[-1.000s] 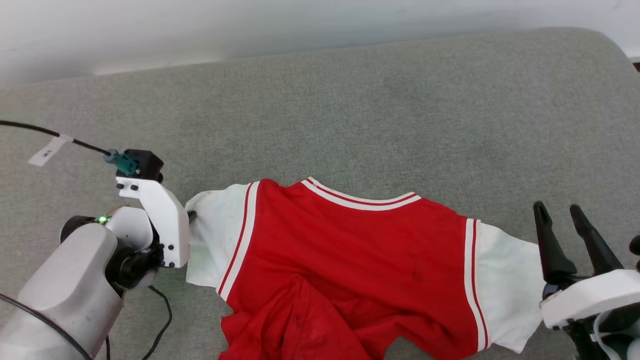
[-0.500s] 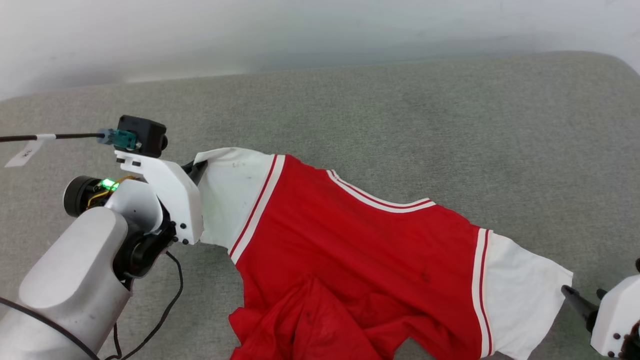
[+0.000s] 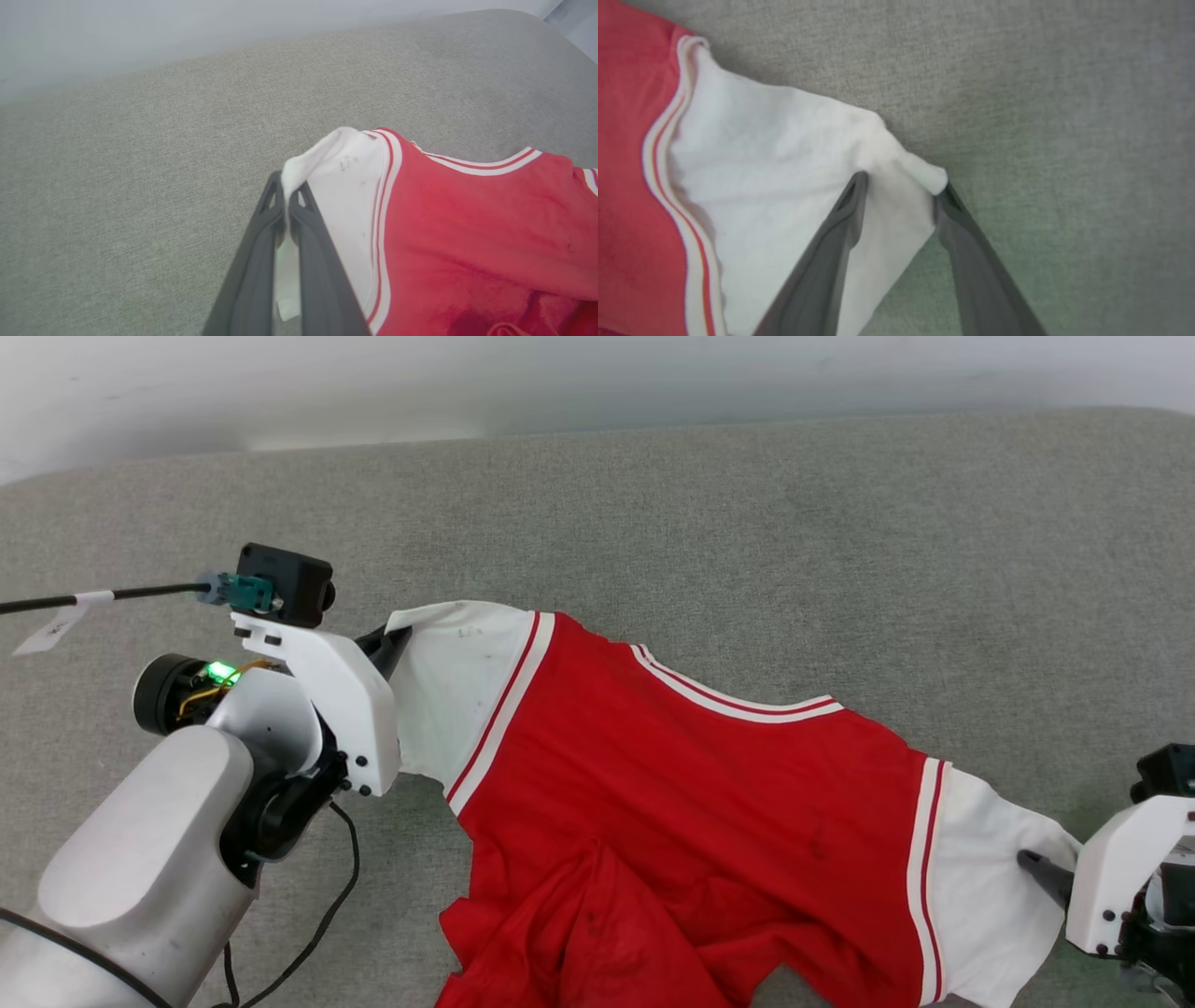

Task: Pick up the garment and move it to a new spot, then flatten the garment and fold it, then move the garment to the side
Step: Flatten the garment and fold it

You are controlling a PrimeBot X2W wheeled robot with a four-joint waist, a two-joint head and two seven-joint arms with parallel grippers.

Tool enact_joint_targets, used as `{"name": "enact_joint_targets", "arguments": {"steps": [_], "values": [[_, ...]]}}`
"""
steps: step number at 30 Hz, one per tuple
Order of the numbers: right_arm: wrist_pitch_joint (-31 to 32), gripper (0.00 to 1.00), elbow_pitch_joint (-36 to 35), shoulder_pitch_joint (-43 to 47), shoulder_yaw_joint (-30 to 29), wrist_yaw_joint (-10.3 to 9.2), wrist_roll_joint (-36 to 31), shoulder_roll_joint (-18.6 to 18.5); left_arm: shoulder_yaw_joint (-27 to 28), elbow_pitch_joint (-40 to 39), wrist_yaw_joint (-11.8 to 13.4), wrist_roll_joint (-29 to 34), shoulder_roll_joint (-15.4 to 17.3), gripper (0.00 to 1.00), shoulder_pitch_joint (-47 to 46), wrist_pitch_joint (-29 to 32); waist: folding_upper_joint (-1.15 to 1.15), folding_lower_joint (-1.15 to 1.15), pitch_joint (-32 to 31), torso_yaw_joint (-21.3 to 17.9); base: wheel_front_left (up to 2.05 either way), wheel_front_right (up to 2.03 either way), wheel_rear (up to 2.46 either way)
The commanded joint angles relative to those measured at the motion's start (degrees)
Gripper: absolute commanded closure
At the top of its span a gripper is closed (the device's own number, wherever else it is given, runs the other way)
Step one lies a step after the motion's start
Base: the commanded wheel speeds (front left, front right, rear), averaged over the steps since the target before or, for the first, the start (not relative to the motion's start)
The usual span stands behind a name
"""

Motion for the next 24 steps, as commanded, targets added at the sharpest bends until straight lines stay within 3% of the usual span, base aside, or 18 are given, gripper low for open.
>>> {"name": "enact_joint_targets", "arguments": {"steps": [1, 11, 18, 24], "values": [[-0.3, 1.0, 2.4, 0.2, 2.8, 0.18, 0.8, 1.8, 0.2, -0.3, 0.2, -0.2, 0.2, 1.0, 0.7, 0.2, 0.0, 0.0, -0.2, -0.1, 0.0, 0.0, 0.0], [-7.2, 1.0, -2.7, -6.2, 2.3, 0.08, -2.2, -3.5, 2.6, 0.7, 1.9, -0.2, 1.7, 1.0, 1.1, -2.9, 0.0, 0.0, -4.4, -1.7, 0.0, 0.0, 0.0], [-14.2, 1.0, -2.5, -18.7, 2.0, 0.08, -6.3, -2.7, 5.1, 1.6, 4.7, 2.7, 1.5, 1.0, -4.2, -7.2, 0.0, 0.0, -7.0, -2.5, 0.0, 0.0, 0.0], [-18.5, 1.0, 2.7, -33.7, 4.1, 0.08, -7.8, -1.9, 6.8, 6.2, 5.0, 4.9, -1.2, 1.0, -14.2, -10.8, 0.0, 0.0, -5.2, -1.7, 0.0, 0.0, 0.0]]}}
